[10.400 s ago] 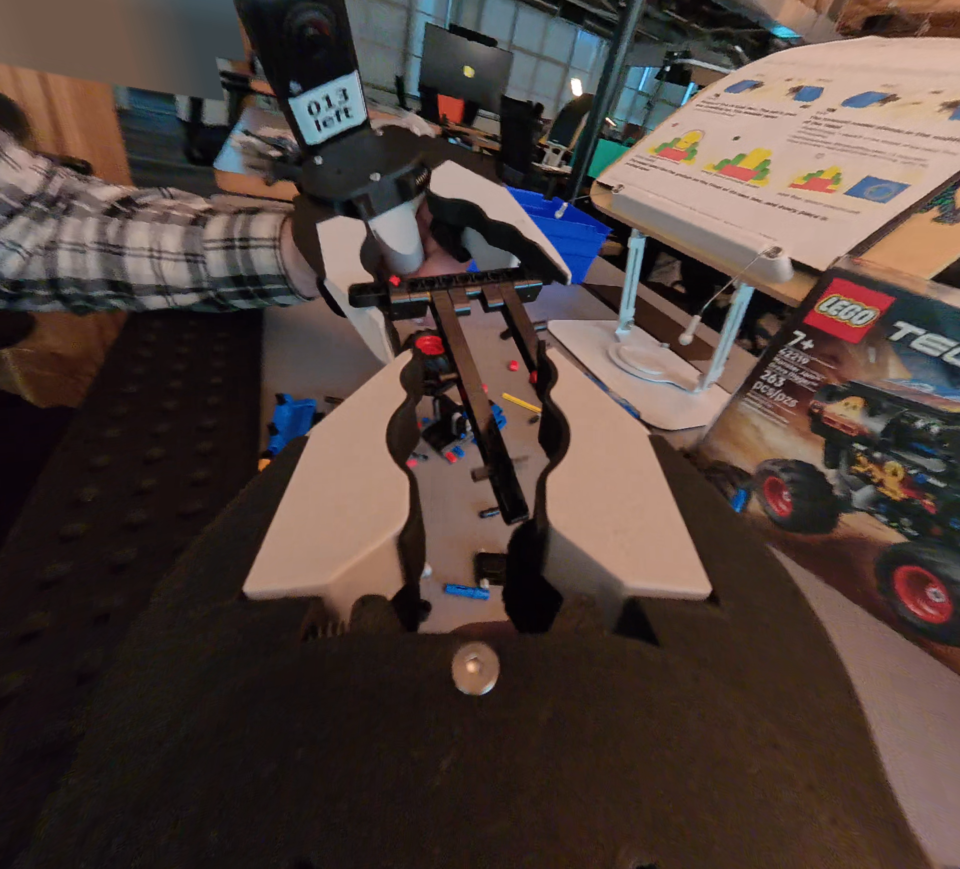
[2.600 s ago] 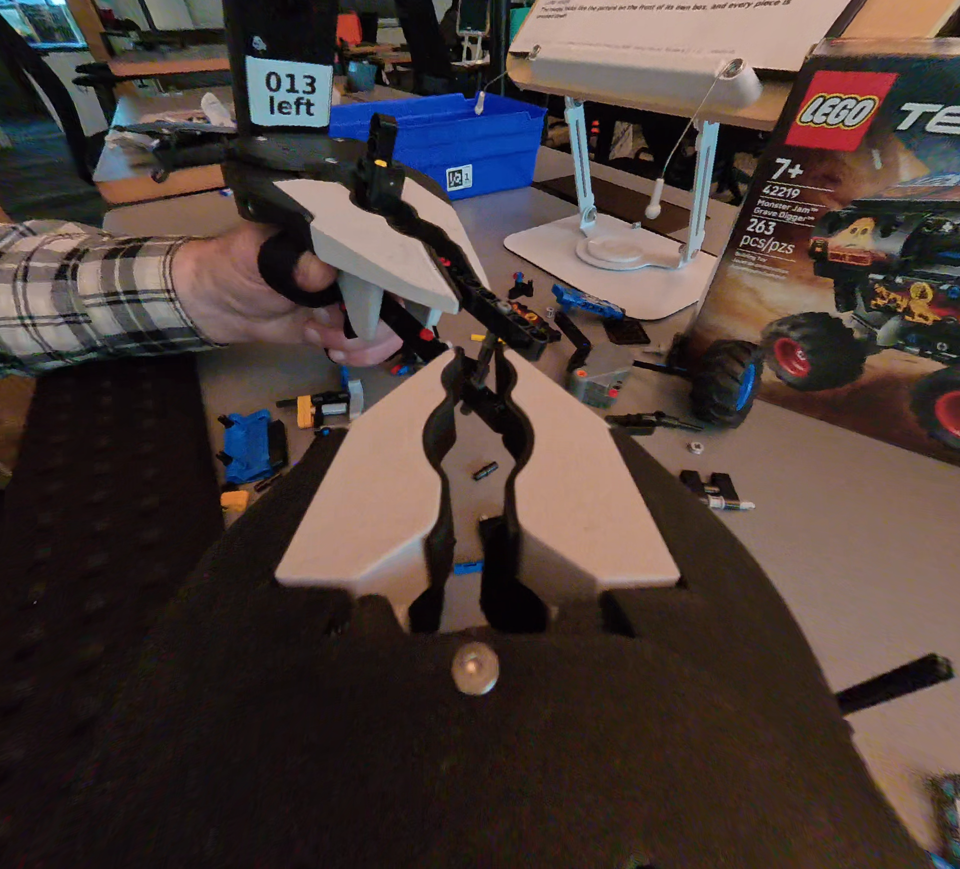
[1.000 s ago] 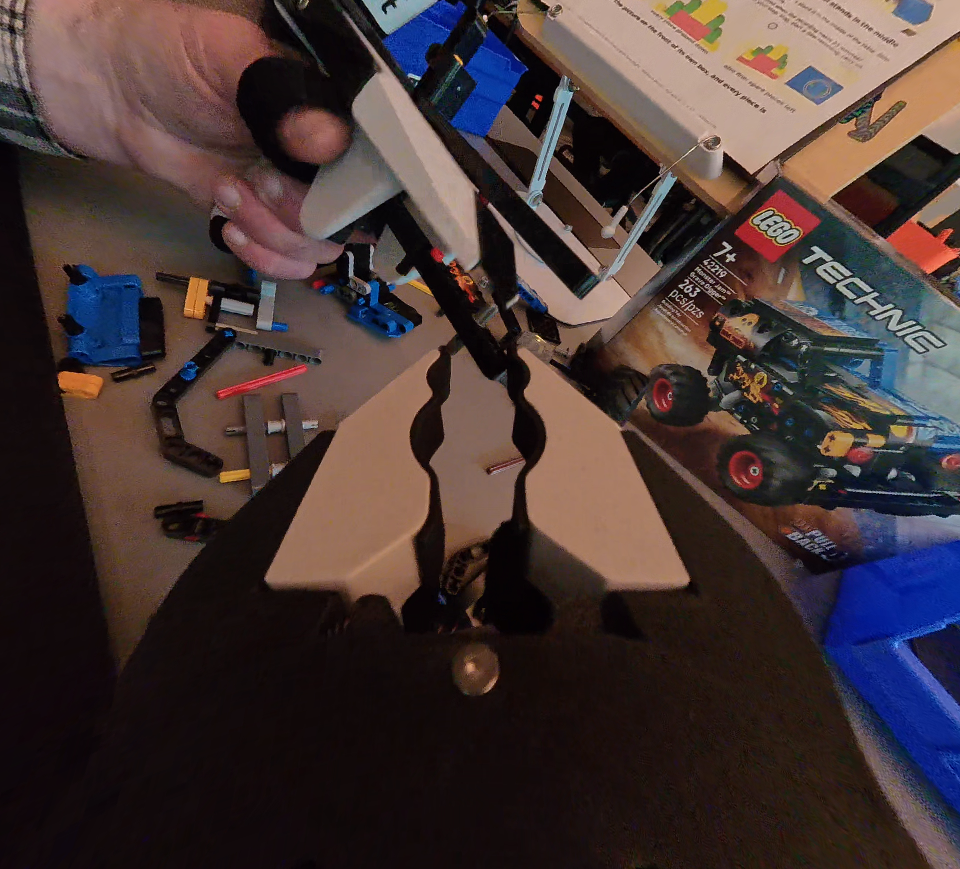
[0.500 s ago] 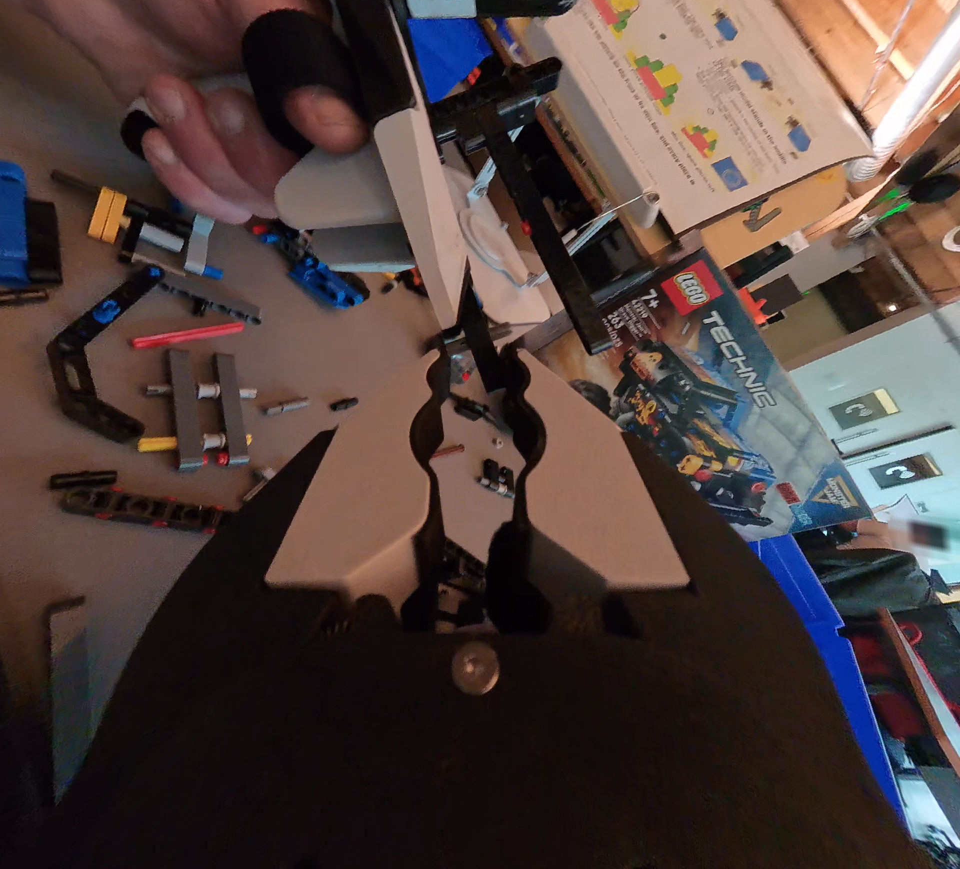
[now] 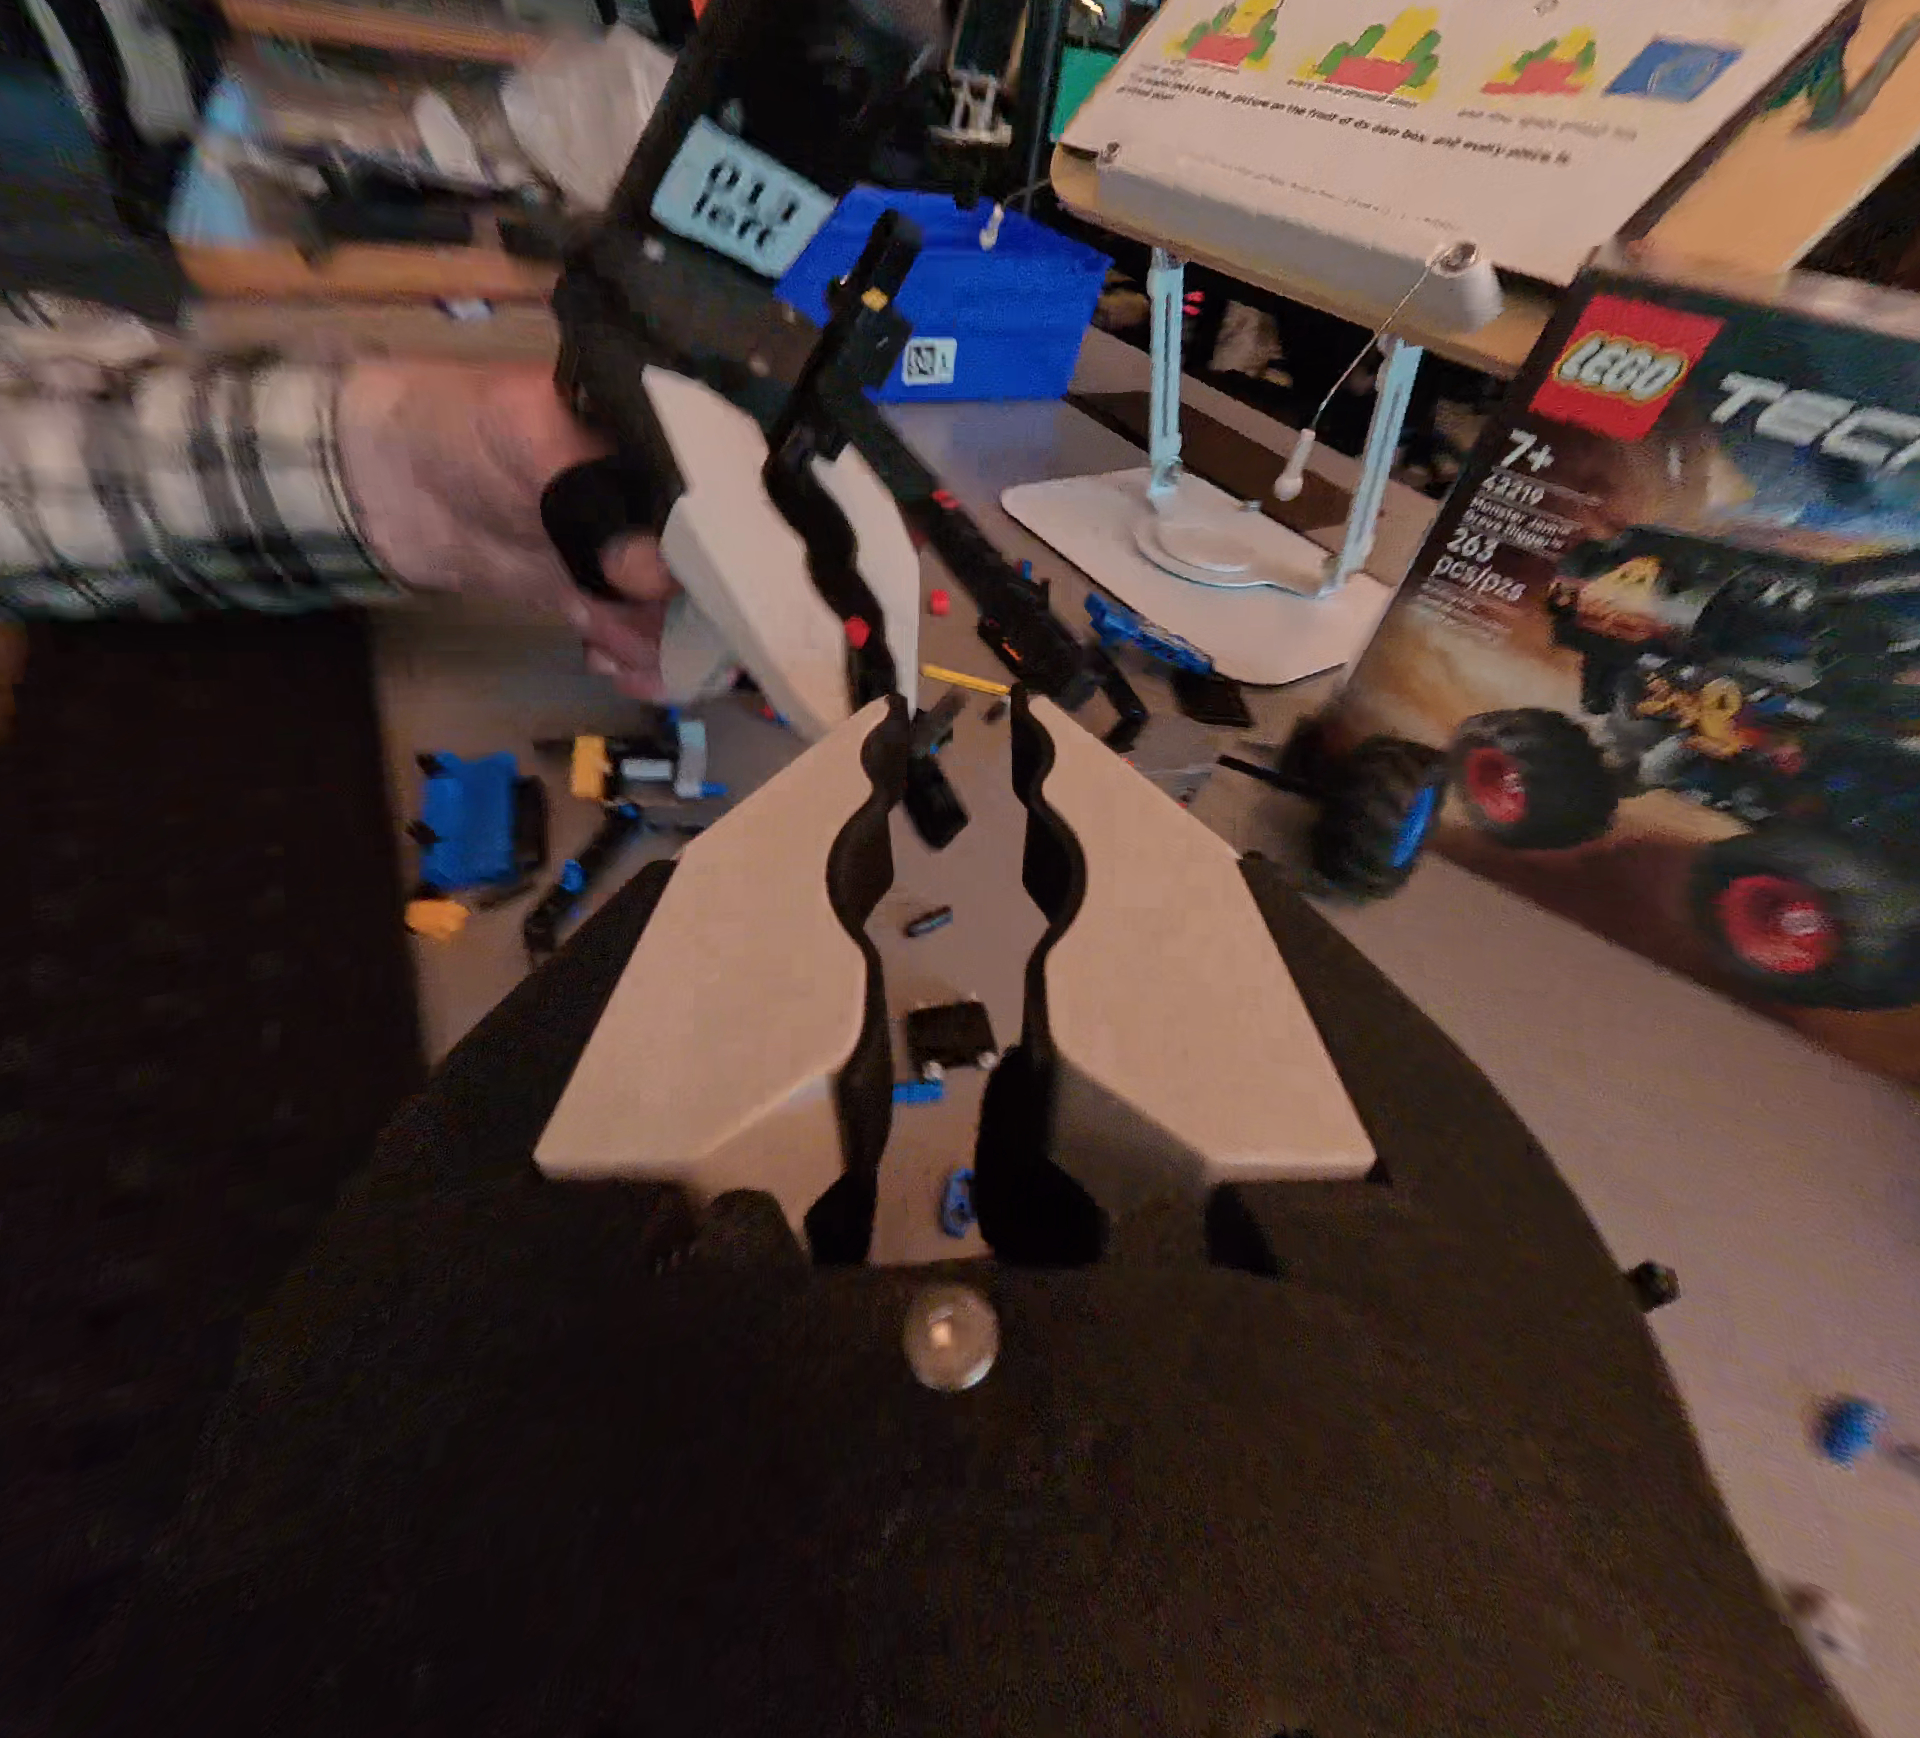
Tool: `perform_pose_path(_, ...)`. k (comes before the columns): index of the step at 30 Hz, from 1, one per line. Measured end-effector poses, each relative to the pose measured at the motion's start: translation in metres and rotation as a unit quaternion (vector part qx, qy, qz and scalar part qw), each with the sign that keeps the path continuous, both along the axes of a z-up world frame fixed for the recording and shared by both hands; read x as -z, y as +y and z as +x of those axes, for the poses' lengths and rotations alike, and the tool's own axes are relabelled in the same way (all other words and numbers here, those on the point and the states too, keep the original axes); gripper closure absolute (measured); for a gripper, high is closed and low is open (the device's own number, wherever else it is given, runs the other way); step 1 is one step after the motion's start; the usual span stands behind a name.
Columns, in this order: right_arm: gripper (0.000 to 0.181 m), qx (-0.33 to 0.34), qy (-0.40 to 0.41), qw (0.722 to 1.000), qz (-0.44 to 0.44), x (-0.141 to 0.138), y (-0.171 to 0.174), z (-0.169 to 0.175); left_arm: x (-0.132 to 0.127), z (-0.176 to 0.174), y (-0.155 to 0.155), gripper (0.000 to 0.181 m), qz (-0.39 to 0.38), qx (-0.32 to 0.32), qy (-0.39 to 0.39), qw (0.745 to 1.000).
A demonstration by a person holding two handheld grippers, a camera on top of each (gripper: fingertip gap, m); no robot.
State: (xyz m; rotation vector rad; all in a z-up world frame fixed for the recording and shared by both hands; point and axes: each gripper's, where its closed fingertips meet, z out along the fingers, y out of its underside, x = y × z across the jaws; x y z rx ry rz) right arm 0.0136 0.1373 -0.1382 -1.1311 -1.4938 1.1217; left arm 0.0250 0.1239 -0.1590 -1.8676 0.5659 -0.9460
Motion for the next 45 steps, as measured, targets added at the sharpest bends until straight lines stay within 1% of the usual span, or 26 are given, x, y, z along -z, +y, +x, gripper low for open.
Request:
perform_pose_path(2,0.165,-0.016,-0.005,0.999,-0.036,0.002,-0.001,0.0,0.002,0.004,0.001,0.175,0.012,-0.002,0.013,1.0)
perform_pose_path(3,0.174,-0.023,-0.013,0.999,-0.043,0.005,-0.003,-0.001,0.003,0.005,0.001,0.175,0.016,-0.001,0.024,1.0)
perform_pose_path(7,0.179,-0.013,-0.023,0.998,-0.059,0.007,-0.003,-0.003,0.006,0.003,0.004,0.175,0.029,-0.013,0.049,0.998)
perform_pose_path(12,0.181,-0.043,0.005,0.983,-0.177,-0.003,0.001,-0.002,0.002,0.004,0.009,0.175,0.068,-0.032,0.093,0.993)
perform_pose_path(14,0.181,-0.03,0.024,0.986,-0.163,-0.009,0.005,0.0,0.005,0.006,0.012,0.176,0.072,-0.037,0.117,0.99)
perform_pose_path(15,0.181,-0.011,0.035,0.99,-0.139,-0.014,0.008,0.001,0.024,0.009,0.008,0.179,0.048,-0.012,0.152,0.987)
perform_pose_path(16,0.181,0.021,0.03,0.996,-0.078,-0.012,0.011,0.0,0.035,0.013,0.007,0.177,0.053,-0.009,0.176,0.983)
perform_pose_path(17,0.181,0.052,0.017,0.999,-0.005,-0.009,0.013,-0.001,0.036,0.015,0.008,0.177,0.07,-0.013,0.198,0.978)
perform_pose_path(18,0.181,0.051,0.021,0.998,0.013,-0.011,0.012,0.0,0.029,0.01,0.01,0.176,0.088,-0.024,0.211,0.973)
perform_pose_path(19,0.18,0.021,0.038,0.999,-0.02,-0.018,0.007,0.003,0.018,0.006,0.011,0.176,0.087,-0.029,0.18,0.979)
perform_pose_path(20,0.18,0.002,0.042,0.998,-0.053,-0.019,0.005,0.004,0.016,0.007,0.008,0.176,0.068,-0.015,0.151,0.986)
perform_pose_path(22,0.18,0.003,0.002,0.996,-0.084,-0.003,0.008,-0.002,0.035,0.004,0.008,0.175,0.059,-0.011,0.18,0.982)
perform_pose_path(23,0.18,0.003,0.001,0.996,-0.094,-0.002,0.009,-0.003,0.031,0.005,0.009,0.175,0.076,-0.02,0.173,0.982)
perform_pose_path(25,0.18,0.006,0.005,0.995,-0.1,-0.003,0.011,-0.001,0.013,0.002,0.015,0.163,0.105,-0.048,0.141,0.983)
perform_pose_path(26,0.18,0.005,-0.001,0.993,-0.114,0.0,0.012,-0.001,0.005,-0.002,0.019,0.163,0.111,-0.063,0.117,0.985)
perform_pose_path(28,0.18,-0.004,-0.012,0.992,-0.123,0.004,0.008,-0.002,0.001,0.0,0.017,0.174,0.107,-0.05,0.087,0.989)
perform_pose_path(30,0.181,0.0,-0.02,0.994,-0.11,0.008,0.008,-0.004,0.004,0.0,0.018,0.175,0.117,-0.058,0.108,0.986)
perform_pose_path(33,0.181,0.013,-0.013,0.997,-0.076,0.005,0.009,-0.004,0.004,0.0,0.019,0.175,0.102,-0.061,0.105,0.987)
perform_pose_path(34,0.18,0.015,-0.008,0.998,-0.055,0.003,0.007,-0.004,0.012,-0.001,0.02,0.174,0.089,-0.061,0.126,0.986)
perform_pose_path(35,0.181,0.008,0.008,0.997,-0.071,-0.004,0.003,-0.004,0.024,0.001,0.02,0.174,0.082,-0.054,0.151,0.984)
perform_pose_path(36,0.181,0.006,0.012,0.996,-0.091,-0.006,0.004,-0.004,0.026,0.006,0.018,0.174,0.077,-0.047,0.151,0.985)
perform_pose_path(38,0.181,0.019,-0.006,0.994,-0.109,0.004,0.014,-0.005,0.025,0.002,0.022,0.174,0.097,-0.061,0.199,0.973)
perform_pose_path(40,0.181,0.001,0.006,0.993,-0.119,-0.003,0.009,0.0,0.022,-0.002,0.024,0.174,0.084,-0.067,0.164,0.981)
perform_pose_path(42,0.18,-0.005,0.044,0.988,-0.145,-0.017,0.011,0.007,0.039,-0.023,0.028,0.175,0.054,-0.093,0.189,0.976)
perform_pose_path(44,0.179,0.002,0.016,0.989,-0.145,-0.005,0.021,0.011,0.029,-0.025,0.023,0.175,0.043,-0.086,0.122,0.988)
perform_pose_path(45,0.177,-0.001,-0.019,0.989,-0.144,0.007,0.022,0.01,0.023,-0.029,0.025,0.175,0.049,-0.097,0.116,0.987)
